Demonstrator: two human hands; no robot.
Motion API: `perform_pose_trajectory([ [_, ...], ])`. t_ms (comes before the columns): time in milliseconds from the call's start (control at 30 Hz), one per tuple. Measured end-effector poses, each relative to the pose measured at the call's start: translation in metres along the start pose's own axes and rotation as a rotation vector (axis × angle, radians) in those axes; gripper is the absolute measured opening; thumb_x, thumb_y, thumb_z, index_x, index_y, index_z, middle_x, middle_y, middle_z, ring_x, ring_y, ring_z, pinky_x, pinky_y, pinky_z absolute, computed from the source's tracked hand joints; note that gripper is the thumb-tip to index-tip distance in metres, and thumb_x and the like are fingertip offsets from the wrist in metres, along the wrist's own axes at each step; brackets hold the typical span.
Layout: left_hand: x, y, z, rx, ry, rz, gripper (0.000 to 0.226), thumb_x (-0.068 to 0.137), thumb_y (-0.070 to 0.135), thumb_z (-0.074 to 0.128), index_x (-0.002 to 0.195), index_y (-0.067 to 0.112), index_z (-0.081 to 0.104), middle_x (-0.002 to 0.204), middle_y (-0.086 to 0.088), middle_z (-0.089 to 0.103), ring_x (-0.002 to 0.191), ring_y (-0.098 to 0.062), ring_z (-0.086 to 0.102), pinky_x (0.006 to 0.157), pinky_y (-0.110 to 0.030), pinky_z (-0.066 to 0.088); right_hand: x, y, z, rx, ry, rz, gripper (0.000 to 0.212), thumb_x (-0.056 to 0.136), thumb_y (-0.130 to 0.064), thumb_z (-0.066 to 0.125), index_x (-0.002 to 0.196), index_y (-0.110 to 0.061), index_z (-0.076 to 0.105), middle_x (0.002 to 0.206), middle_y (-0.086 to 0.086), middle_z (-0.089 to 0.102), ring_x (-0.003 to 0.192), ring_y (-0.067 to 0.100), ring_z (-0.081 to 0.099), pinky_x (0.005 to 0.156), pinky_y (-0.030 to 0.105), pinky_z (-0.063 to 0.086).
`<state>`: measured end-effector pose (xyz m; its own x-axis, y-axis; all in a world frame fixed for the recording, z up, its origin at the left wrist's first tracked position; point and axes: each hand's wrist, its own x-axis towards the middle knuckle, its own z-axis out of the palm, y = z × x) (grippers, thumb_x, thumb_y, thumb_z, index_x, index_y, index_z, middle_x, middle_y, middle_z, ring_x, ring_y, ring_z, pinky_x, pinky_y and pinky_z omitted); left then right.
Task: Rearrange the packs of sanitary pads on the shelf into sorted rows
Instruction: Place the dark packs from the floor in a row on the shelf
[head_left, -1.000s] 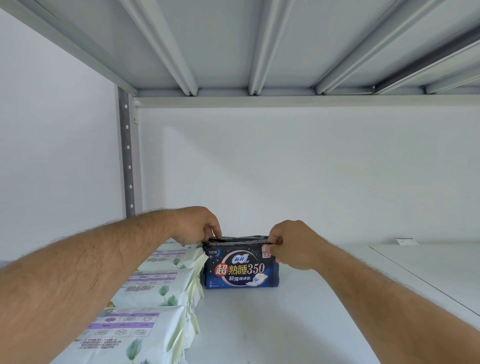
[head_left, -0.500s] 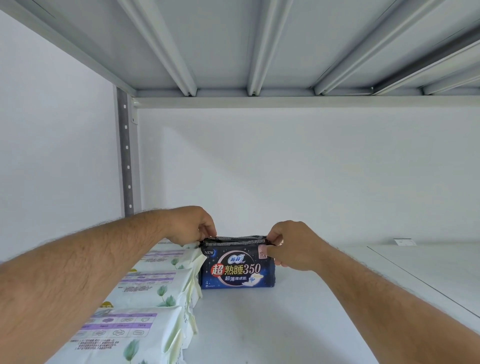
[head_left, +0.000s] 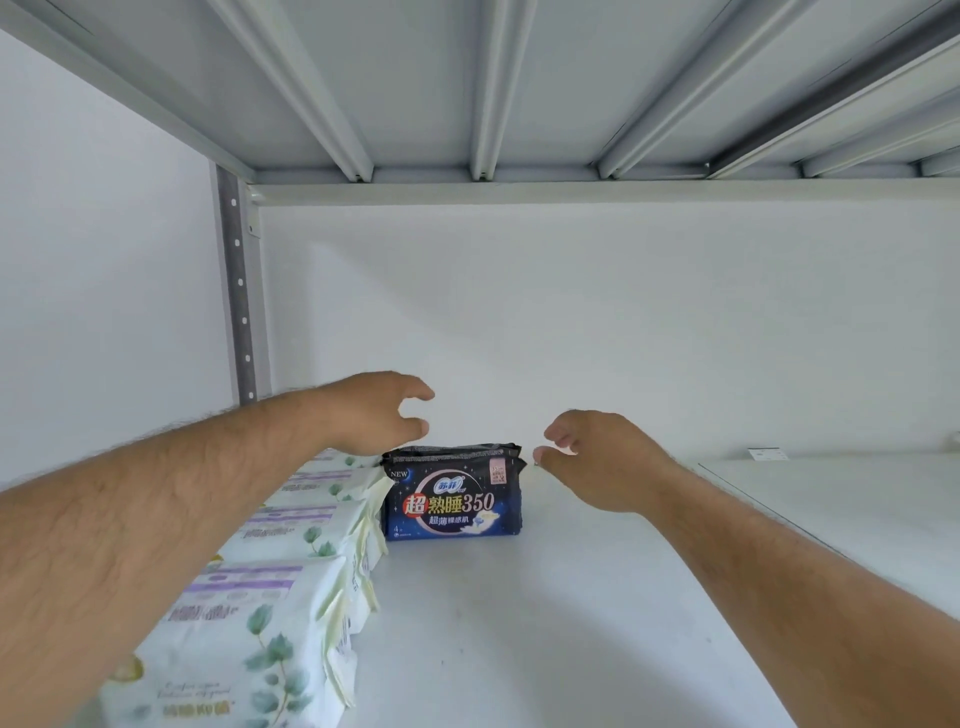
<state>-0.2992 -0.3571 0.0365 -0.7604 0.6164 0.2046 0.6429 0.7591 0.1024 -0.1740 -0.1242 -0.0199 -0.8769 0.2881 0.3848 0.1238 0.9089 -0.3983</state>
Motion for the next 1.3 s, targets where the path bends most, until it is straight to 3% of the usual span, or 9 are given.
perform_pose_trajectory([
  [100, -0.030, 0.036, 0.004, 0.075, 0.042, -0.019, 0.067, 0.094, 0.052, 0.049, 0.153, 0.034, 0.022, 0.161, 0.009, 0.021, 0.145, -0.017, 0.026, 0.118, -0.035, 0.024, -0.025, 0.001, -0.012, -0.149, -0.028, -0.080, 0.056, 0.096, -0.053, 0.049, 0.146, -0.027, 0.043, 0.147, -0.008, 0.047, 0.138, 0.016, 0.039, 0.109, 0.034, 0.037],
  [233, -0.080, 0.095, 0.018, 0.181, 0.071, -0.030, 0.069, 0.094, 0.052, 0.043, 0.155, 0.034, 0.016, 0.162, 0.010, 0.016, 0.147, -0.021, 0.022, 0.118, -0.039, 0.024, -0.070, 0.008, -0.029, -0.289, -0.094, -0.143, 0.064, 0.097, -0.052, 0.046, 0.151, -0.021, 0.033, 0.156, -0.005, 0.034, 0.144, 0.021, 0.026, 0.115, 0.038, 0.029],
  [400, -0.146, 0.173, 0.039, 0.156, 0.178, -0.105, 0.057, 0.092, 0.049, 0.044, 0.144, 0.029, 0.034, 0.149, 0.009, 0.039, 0.133, -0.025, 0.040, 0.104, -0.040, 0.037, -0.140, 0.029, -0.058, -0.338, -0.132, -0.174, 0.068, 0.095, -0.053, 0.046, 0.152, -0.020, 0.029, 0.156, -0.003, 0.034, 0.143, 0.024, 0.028, 0.113, 0.040, 0.032],
  [733, -0.251, 0.287, 0.072, 0.109, 0.124, -0.220, 0.068, 0.095, 0.056, 0.037, 0.153, 0.027, 0.020, 0.159, 0.006, 0.025, 0.141, -0.024, 0.031, 0.110, -0.042, 0.034, -0.271, 0.072, -0.111, -0.338, -0.204, -0.224, 0.065, 0.095, -0.054, 0.045, 0.148, -0.018, 0.034, 0.154, -0.001, 0.037, 0.139, 0.027, 0.034, 0.110, 0.043, 0.035],
  [967, -0.314, 0.327, 0.080, 0.116, 0.100, -0.227, 0.068, 0.095, 0.055, 0.036, 0.154, 0.028, 0.017, 0.160, 0.006, 0.024, 0.141, -0.023, 0.029, 0.112, -0.044, 0.030, -0.338, 0.076, -0.125, -0.305, -0.215, -0.250, 0.065, 0.096, -0.054, 0.045, 0.148, -0.017, 0.035, 0.152, 0.001, 0.040, 0.137, 0.026, 0.037, 0.109, 0.043, 0.037],
  [1300, -0.397, 0.334, 0.116, 0.068, 0.042, -0.231, 0.068, 0.095, 0.054, 0.039, 0.155, 0.028, 0.018, 0.160, 0.005, 0.025, 0.143, -0.023, 0.028, 0.113, -0.045, 0.029, -0.430, 0.068, -0.104, -0.259, -0.249, -0.217, 0.067, 0.096, -0.055, 0.045, 0.151, -0.018, 0.031, 0.151, 0.002, 0.041, 0.136, 0.026, 0.039, 0.109, 0.044, 0.037],
])
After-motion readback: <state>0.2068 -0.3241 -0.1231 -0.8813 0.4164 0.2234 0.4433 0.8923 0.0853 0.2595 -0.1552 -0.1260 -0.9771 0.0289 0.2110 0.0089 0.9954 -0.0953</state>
